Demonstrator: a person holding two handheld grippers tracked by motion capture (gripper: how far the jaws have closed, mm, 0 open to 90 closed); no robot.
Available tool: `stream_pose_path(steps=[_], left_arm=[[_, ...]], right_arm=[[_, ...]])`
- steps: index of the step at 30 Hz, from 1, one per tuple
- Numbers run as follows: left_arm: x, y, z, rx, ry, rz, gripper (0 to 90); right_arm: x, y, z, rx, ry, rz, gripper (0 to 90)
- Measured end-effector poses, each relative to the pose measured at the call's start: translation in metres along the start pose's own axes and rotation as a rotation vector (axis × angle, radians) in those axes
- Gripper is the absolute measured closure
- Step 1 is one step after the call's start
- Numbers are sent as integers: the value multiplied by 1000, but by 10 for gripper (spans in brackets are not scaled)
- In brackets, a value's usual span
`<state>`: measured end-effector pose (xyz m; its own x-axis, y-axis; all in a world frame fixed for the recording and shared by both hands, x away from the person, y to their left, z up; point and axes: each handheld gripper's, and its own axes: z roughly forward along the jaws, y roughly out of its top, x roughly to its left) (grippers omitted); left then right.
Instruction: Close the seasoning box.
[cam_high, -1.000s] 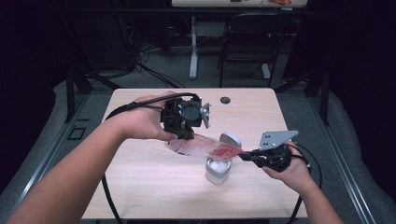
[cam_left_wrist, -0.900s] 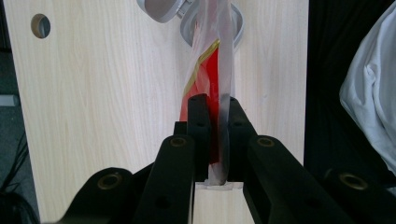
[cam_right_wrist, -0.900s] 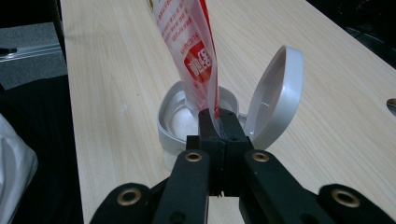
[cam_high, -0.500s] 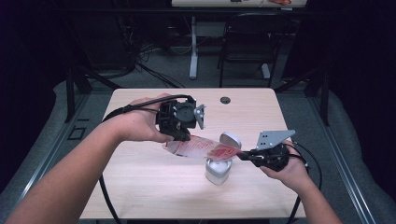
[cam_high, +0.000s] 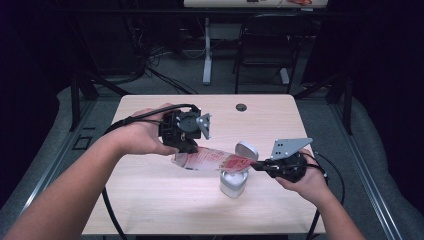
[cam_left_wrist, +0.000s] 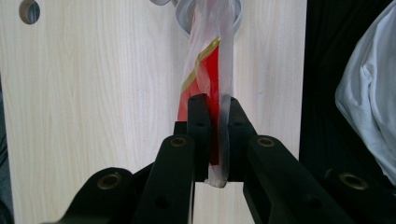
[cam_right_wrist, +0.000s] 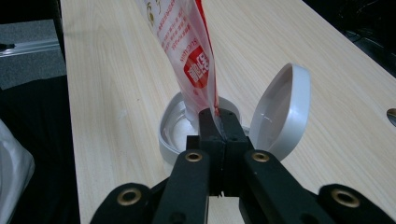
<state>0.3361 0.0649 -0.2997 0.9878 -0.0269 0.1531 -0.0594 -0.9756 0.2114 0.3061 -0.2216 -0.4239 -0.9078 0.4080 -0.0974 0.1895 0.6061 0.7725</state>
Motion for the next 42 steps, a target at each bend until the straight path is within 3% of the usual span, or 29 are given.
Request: stream_pose_path(steps=[32, 42], left_arm=[[2, -59, 24, -104, -50, -99, 843], [1, -68, 31, -117, -55, -117, 842]], right_arm=[[6, 31, 4, -1, 13, -54, 900], [7, 38, 6, -7, 13, -60, 900]])
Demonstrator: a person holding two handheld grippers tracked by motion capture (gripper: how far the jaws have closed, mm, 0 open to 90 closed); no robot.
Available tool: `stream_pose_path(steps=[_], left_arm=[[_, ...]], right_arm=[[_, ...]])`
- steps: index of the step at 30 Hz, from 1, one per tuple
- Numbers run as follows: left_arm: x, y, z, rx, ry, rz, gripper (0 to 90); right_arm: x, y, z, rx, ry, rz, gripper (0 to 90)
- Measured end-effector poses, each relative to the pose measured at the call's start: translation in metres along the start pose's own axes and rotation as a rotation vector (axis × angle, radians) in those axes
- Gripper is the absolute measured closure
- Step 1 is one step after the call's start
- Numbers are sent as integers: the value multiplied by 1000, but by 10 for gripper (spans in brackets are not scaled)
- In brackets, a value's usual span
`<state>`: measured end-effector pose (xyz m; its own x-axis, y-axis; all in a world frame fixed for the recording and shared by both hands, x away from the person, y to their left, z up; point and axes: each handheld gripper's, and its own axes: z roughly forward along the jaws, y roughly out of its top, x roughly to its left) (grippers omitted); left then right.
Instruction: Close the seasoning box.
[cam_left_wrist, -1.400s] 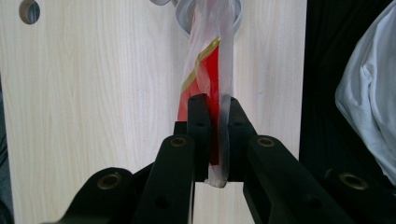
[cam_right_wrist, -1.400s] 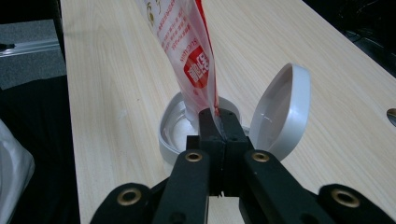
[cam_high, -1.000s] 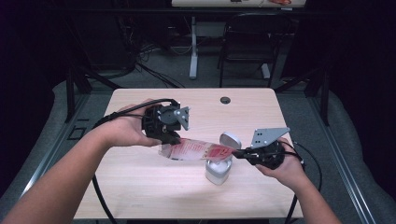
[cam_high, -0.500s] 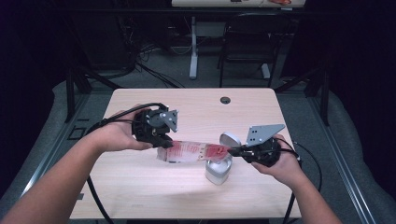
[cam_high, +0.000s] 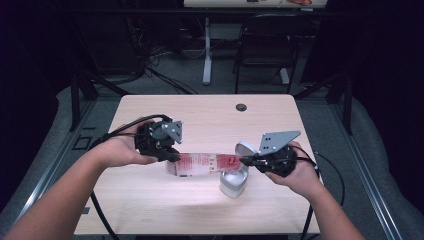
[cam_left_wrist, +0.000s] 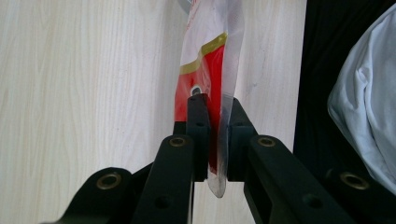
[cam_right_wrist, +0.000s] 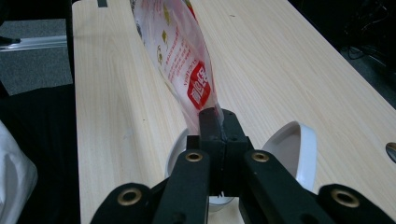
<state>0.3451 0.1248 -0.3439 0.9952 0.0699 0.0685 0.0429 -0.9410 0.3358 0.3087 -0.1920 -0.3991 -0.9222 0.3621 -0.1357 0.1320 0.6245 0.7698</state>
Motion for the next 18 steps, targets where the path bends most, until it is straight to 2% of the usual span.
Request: stream_pose_path(steps=[10, 18], left_arm=[[0, -4, 4, 5, 13, -7, 832], [0, -9, 13, 19, 1, -15, 824]], right_arm=[[0, 4, 1, -5, 4, -6, 900], [2, 11, 0, -1, 0, -22, 900]])
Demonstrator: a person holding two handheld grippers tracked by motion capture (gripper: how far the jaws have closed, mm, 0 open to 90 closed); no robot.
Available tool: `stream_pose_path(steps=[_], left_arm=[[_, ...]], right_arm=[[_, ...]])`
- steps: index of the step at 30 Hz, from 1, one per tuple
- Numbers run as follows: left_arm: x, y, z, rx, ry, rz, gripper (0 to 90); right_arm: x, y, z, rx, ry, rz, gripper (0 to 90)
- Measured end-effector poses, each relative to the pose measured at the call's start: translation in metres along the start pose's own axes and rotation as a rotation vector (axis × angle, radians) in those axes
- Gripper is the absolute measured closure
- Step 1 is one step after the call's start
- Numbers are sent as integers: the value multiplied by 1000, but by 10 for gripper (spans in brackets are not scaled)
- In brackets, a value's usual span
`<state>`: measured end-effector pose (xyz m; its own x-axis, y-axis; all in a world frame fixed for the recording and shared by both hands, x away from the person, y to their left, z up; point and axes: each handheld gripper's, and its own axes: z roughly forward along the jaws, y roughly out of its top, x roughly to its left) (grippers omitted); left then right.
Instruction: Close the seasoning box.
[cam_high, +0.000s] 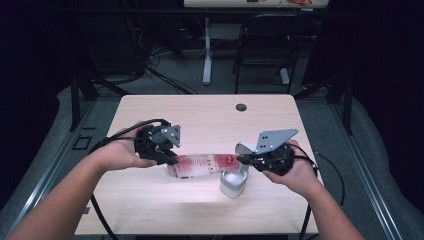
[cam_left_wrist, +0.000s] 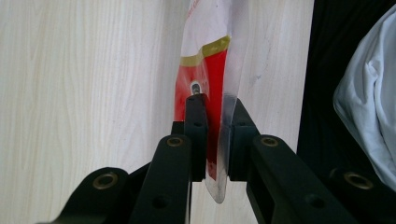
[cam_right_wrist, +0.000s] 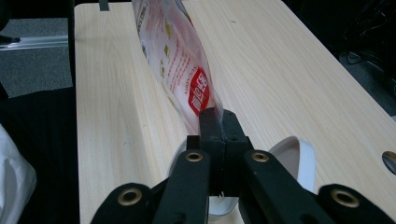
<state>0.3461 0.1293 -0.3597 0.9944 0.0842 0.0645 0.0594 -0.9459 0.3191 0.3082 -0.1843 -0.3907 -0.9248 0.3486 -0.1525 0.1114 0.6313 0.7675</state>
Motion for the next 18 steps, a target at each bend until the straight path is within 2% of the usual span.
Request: stream_pose_path(steps=[18], left_arm=[[0, -18, 17, -23, -16, -30, 824]], right_arm=[[3, 12, 6, 3, 2, -26, 900]])
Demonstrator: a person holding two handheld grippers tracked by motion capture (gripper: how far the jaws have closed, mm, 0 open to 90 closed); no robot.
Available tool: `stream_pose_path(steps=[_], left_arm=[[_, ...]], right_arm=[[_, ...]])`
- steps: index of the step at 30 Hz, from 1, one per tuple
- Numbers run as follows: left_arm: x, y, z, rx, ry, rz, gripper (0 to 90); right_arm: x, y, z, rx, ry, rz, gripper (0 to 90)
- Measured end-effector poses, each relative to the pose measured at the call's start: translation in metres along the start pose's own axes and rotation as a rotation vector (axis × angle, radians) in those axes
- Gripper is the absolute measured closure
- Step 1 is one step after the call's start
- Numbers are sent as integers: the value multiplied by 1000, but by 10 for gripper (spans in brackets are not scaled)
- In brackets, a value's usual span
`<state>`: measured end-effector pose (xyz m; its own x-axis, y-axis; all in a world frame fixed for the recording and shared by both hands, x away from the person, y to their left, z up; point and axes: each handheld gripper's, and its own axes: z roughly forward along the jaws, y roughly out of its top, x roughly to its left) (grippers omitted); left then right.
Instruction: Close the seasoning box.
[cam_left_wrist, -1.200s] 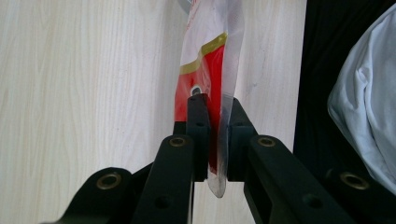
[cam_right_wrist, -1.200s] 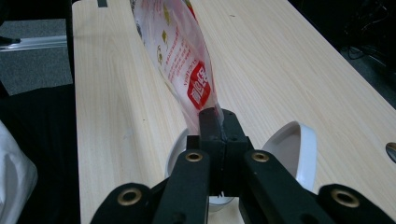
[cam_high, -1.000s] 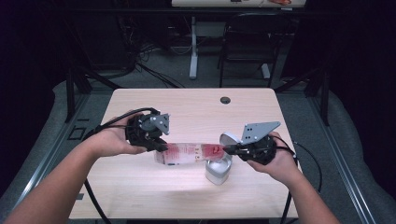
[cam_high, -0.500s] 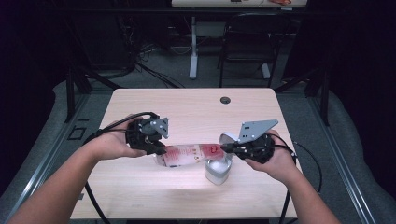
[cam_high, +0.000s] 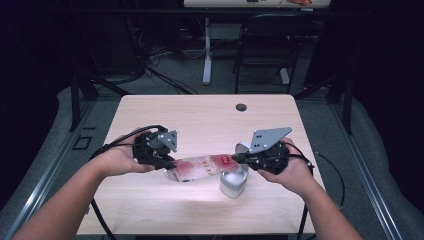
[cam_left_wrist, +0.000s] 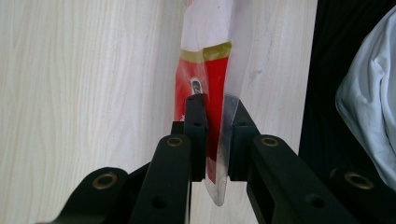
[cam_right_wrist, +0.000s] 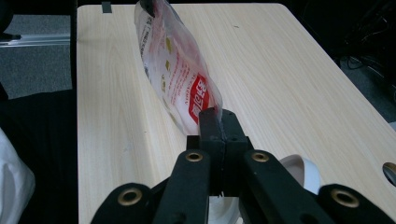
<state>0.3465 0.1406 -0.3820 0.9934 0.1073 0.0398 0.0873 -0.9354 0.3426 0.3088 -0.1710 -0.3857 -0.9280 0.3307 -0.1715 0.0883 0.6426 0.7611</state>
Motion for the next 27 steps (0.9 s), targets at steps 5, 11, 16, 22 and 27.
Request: stream_pose_path(steps=[5, 11, 16, 22, 27], left_arm=[[0, -6, 2, -7, -1, -10, 824], [0, -11, 3, -15, 5, -28, 821], [1, -16, 6, -27, 13, -32, 811], [-1, -19, 18, -6, 16, -33, 792], [-2, -21, 27, -11, 14, -29, 769]], right_arm=[[2, 7, 2, 11, -2, -14, 900], [3, 15, 5, 26, 2, -34, 900], [4, 24, 5, 29, 6, -45, 900], [6, 31, 10, 46, 14, -64, 900], [8, 37, 12, 44, 11, -70, 900]])
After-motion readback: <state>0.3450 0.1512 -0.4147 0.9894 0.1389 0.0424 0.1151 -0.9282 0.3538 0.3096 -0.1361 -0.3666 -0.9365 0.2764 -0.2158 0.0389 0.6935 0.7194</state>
